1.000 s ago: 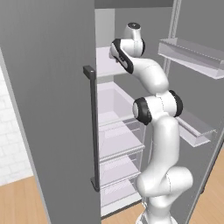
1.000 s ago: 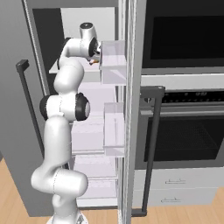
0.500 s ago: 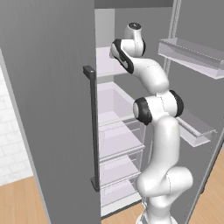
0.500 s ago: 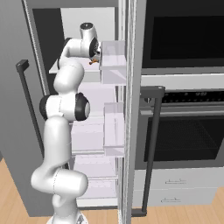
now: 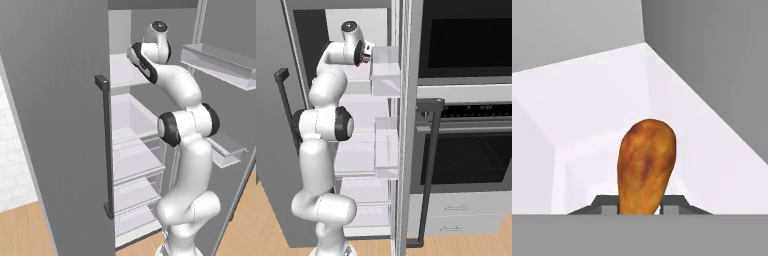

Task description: Place one lime and one chicken drumstick in each tupperware on the nearby counter, to pack two identical lunches.

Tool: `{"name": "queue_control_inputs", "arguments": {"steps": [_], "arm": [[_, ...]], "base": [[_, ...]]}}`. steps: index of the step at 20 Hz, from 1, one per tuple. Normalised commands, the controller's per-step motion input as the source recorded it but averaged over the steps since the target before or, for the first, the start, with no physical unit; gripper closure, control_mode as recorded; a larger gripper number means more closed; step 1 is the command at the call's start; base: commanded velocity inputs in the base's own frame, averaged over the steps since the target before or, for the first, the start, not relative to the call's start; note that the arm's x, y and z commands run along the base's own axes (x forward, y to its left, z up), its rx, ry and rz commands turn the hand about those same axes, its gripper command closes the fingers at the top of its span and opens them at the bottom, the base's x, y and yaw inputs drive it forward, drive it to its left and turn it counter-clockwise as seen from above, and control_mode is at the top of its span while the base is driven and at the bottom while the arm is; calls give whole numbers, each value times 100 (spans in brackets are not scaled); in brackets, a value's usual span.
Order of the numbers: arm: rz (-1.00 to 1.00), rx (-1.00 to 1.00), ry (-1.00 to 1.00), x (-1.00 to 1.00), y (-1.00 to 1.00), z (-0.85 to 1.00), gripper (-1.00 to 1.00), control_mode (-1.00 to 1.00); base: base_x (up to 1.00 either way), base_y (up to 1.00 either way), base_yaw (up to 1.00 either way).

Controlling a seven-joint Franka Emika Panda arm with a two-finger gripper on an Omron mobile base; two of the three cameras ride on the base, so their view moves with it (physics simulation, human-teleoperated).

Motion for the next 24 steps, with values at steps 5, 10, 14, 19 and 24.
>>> {"name": "queue_control_inputs", "arguments": {"steps": [5, 10, 14, 19, 24], "arm": [[0, 0, -69, -100, 0, 2, 100, -100], [0, 1, -83, -100, 0, 21, 100, -100], [0, 0, -38, -100, 0, 69, 100, -100], [0, -2, 7, -100, 0, 4, 100, -100], [0, -8, 32, -100, 8, -4, 100, -100]], "base": [[0, 0, 0], [0, 0, 0], [0, 0, 0], [0, 0, 0], [0, 0, 0]]}}
